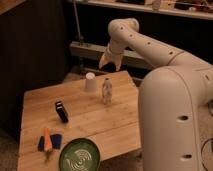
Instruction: Place the ceramic cup over the eraser
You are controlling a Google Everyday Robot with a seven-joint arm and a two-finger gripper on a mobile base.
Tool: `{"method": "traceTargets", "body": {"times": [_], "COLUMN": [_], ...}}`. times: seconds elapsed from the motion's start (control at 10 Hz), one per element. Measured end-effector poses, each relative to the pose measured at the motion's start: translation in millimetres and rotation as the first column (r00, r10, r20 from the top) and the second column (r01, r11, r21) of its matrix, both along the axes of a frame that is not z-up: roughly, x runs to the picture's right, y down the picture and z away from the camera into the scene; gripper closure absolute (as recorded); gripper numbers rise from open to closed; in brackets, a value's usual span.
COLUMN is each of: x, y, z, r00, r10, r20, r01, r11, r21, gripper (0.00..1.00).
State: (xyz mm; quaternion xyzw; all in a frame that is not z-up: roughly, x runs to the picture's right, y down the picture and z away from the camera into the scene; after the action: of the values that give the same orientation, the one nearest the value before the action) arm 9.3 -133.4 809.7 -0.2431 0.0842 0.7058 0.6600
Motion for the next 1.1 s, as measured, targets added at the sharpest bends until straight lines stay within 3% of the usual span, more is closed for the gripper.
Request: {"method": "traceTargets", "body": {"times": [0.2,0.5,1.1], "x": [-26.4,-43.9,-70.0], "y": [-3.3,-6.0,2.0], "z": [15.2,37.2,87.4], "r00": [0.996,0.988,0.968], "r10": [-0.071,-0.134,-0.226], "r20": [0.047,0.077,0.113], "r01": [0.068,0.126,0.217], "r11": [0.9960,0.9868,0.9724], "r21": [0.057,0.102,0.086], "gripper": [0.35,0.35,0.35]}}
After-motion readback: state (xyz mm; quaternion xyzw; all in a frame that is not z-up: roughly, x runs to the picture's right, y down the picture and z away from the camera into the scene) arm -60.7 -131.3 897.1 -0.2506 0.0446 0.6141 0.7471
